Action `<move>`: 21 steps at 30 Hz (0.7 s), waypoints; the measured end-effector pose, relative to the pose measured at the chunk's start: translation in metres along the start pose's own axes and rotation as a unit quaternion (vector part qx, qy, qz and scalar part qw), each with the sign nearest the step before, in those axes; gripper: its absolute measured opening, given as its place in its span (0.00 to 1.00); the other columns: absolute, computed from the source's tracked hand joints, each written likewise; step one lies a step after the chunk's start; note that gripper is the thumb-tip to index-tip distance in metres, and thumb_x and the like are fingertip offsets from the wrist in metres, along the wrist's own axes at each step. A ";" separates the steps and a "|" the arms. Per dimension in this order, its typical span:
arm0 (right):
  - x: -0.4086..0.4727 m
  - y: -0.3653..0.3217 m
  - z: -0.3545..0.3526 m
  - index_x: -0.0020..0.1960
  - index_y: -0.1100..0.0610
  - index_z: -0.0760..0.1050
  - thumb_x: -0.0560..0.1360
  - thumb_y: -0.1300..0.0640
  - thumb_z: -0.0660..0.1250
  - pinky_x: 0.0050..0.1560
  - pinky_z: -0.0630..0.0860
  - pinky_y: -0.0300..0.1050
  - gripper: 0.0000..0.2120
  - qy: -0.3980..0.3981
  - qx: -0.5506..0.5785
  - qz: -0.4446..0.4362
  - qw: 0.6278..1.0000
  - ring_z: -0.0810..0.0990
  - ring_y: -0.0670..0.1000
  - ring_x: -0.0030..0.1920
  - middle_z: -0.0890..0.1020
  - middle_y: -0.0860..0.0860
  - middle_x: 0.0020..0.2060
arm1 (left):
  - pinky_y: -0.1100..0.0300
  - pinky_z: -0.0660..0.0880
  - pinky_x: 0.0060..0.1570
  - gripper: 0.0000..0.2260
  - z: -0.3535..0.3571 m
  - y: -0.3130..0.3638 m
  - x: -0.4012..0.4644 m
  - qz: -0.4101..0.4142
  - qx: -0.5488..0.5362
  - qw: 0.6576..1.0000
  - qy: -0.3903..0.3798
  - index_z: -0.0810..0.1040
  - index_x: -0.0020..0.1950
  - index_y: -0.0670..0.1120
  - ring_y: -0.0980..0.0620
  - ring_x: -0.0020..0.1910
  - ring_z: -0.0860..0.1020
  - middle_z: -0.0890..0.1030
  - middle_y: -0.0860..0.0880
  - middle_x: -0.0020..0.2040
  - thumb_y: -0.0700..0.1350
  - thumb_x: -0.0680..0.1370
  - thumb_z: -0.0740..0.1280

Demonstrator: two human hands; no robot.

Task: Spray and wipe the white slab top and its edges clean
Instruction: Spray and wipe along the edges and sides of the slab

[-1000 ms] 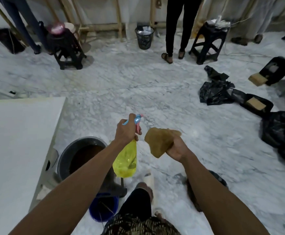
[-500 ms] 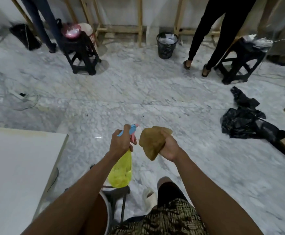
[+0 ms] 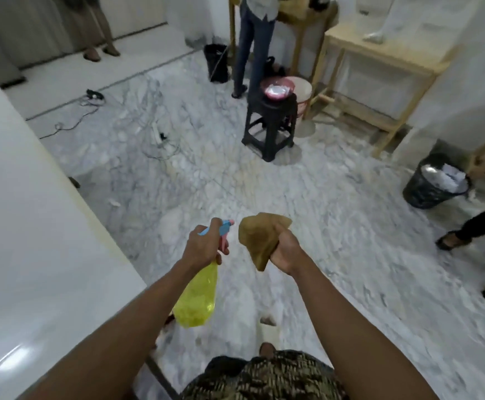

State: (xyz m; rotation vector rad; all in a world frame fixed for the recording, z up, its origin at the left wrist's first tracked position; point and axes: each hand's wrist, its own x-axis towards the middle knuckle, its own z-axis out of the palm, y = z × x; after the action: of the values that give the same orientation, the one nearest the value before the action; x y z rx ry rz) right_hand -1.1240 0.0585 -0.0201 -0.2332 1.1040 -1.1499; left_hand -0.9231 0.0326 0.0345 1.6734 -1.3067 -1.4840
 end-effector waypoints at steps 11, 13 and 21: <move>0.179 -0.073 0.188 0.68 0.63 0.74 0.83 0.47 0.59 0.68 0.73 0.56 0.23 -0.173 -0.111 0.140 0.969 0.79 0.58 0.64 0.80 0.60 0.63 | 0.49 0.77 0.32 0.18 -0.102 0.053 0.113 -0.013 -0.068 0.975 0.209 0.78 0.44 0.43 0.39 0.37 0.84 0.81 0.35 0.37 0.49 0.88 0.56; 0.207 -0.074 0.222 0.68 0.63 0.74 0.83 0.47 0.58 0.68 0.73 0.56 0.23 -0.199 -0.132 0.164 0.957 0.78 0.58 0.65 0.80 0.61 0.64 | 0.50 0.77 0.32 0.21 -0.127 0.059 0.136 -0.035 -0.091 0.968 0.230 0.78 0.41 0.43 0.40 0.37 0.83 0.81 0.35 0.37 0.54 0.85 0.56; 0.330 -0.086 0.345 0.68 0.62 0.74 0.84 0.46 0.56 0.64 0.76 0.53 0.24 -0.230 -0.159 0.183 0.942 0.79 0.57 0.64 0.81 0.60 0.63 | 0.52 0.78 0.29 0.25 -0.234 0.087 0.259 -0.053 -0.083 0.950 0.296 0.82 0.47 0.34 0.40 0.37 0.83 0.82 0.32 0.38 0.50 0.88 0.55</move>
State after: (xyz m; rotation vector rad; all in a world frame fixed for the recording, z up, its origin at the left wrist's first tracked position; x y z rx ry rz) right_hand -0.9092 -0.3748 0.0143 -0.4993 0.8598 -0.5390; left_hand -0.7479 -0.2801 0.0582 1.8923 -0.7550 -0.9874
